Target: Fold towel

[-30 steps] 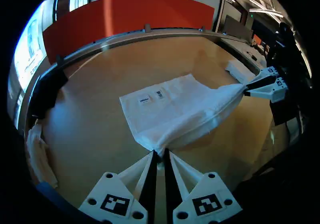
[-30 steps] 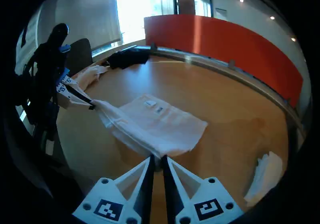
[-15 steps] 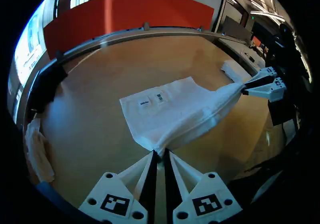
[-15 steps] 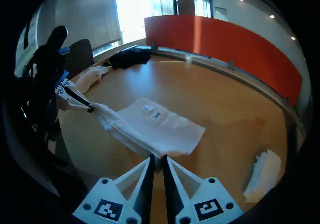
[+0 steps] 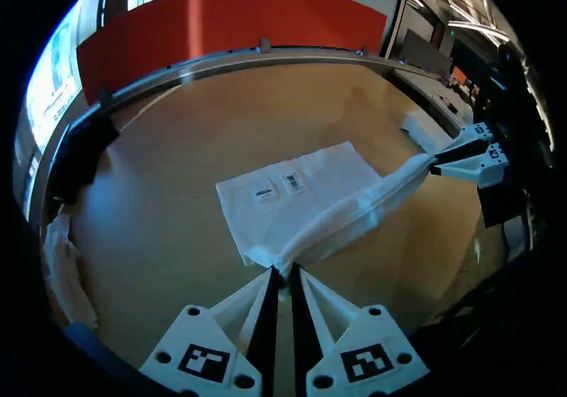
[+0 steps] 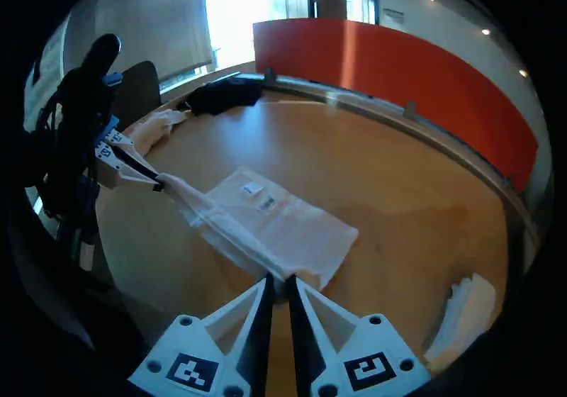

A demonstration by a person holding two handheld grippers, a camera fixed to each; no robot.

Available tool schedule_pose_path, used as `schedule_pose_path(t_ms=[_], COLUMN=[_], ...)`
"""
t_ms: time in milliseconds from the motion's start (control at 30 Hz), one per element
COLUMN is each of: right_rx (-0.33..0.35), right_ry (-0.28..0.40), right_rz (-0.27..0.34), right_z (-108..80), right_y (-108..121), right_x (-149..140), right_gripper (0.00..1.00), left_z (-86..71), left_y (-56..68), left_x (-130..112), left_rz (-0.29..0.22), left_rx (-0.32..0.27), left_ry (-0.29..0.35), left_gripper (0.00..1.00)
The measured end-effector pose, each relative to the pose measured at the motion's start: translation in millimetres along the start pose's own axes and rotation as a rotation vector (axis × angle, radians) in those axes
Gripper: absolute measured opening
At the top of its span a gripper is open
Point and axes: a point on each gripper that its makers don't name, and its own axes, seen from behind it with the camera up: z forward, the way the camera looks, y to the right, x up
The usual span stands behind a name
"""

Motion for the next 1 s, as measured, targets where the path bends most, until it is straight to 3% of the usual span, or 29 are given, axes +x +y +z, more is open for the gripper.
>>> schedule_pose_path(t_ms=[467,800,1000], right_rx=[-0.016,-0.015,-0.027], right_ry=[-0.025,-0.054,-0.075], right_rz=[0.008,0.017,0.025], right_z=[37.1,50.7,65.6], right_y=[38.4,50.7,64.1], right_x=[14.0,6.1,2.2], right_gripper=[0.15,0.15,0.17], left_z=[36.8,56.5,76.7], left_y=[-26.2,-34.7,-41.9], left_x=[24.4,24.0,20.2], left_rz=[-0.002,0.001,0.008], left_rx=[0.043,0.037,0.041], left_ry=[-0.028,-0.065,-0.086], left_gripper=[0.12,0.13,0.2])
